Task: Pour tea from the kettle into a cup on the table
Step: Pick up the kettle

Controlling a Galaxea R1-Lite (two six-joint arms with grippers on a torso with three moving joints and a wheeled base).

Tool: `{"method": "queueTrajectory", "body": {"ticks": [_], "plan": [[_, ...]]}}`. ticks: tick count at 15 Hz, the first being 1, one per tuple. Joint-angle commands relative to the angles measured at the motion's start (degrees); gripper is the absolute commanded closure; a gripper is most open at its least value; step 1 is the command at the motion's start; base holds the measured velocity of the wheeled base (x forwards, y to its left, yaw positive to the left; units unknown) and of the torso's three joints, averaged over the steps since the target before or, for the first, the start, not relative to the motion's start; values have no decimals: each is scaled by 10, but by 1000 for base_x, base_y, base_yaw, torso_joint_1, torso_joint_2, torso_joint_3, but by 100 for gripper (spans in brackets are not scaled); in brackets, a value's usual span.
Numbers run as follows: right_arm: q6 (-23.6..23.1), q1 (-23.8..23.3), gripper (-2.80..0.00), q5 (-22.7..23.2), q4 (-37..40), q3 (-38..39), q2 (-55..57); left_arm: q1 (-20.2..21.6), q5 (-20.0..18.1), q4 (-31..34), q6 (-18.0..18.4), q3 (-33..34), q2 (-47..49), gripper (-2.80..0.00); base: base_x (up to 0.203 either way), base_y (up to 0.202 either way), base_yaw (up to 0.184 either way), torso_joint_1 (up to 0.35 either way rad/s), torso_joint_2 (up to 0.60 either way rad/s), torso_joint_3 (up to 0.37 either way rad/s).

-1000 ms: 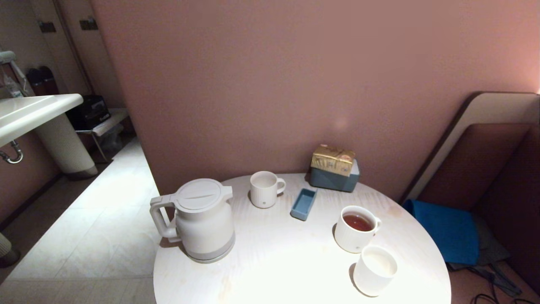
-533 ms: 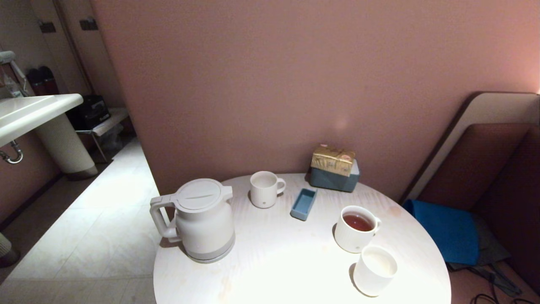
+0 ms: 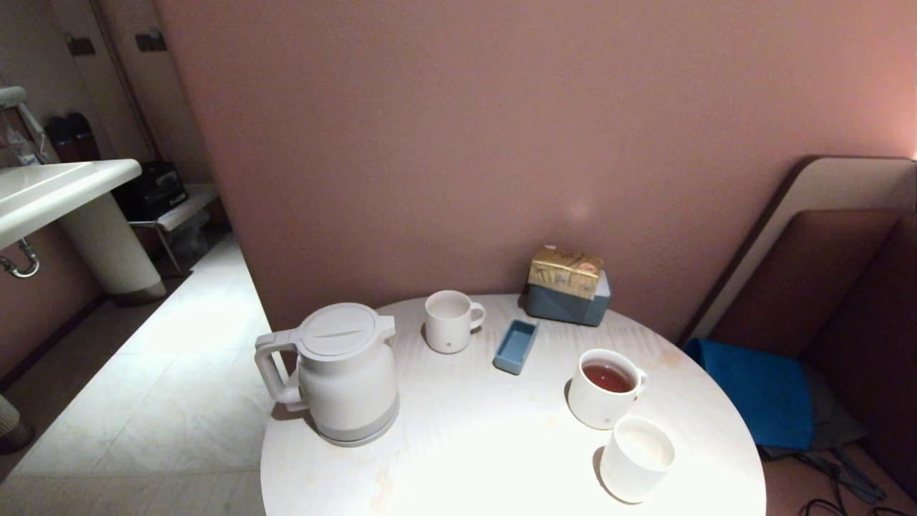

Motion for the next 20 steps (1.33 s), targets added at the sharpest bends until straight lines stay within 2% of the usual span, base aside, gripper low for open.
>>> {"method": "queueTrajectory", "body": {"ticks": [1,4,7,8,12,16,17,20], "plan": [[0,0,0,0,0,0,0,-1,-1,-1,0,-54,123,0,0,0,0,0,0,0],[0,-1,0,0,0,0,0,-1,-8,11,-1,-178,306,0,0,0,0,0,0,0],[0,0,0,0,0,0,0,-3,-13,50,-10,-246,423,0,0,0,0,0,0,0],[0,0,0,0,0,0,0,-3,-14,61,-21,-249,433,0,0,0,0,0,0,0],[0,0,0,0,0,0,0,-4,-13,66,-24,-240,477,0,0,0,0,0,0,0],[0,0,0,0,0,0,0,-8,-14,59,-77,-208,579,0,0,0,0,0,0,0],[0,0,0,0,0,0,0,-10,-14,24,-86,-185,598,0,0,0,0,0,0,0],[0,0,0,0,0,0,0,-19,-14,-163,-91,-115,639,0,0,0,0,0,0,0]]}}
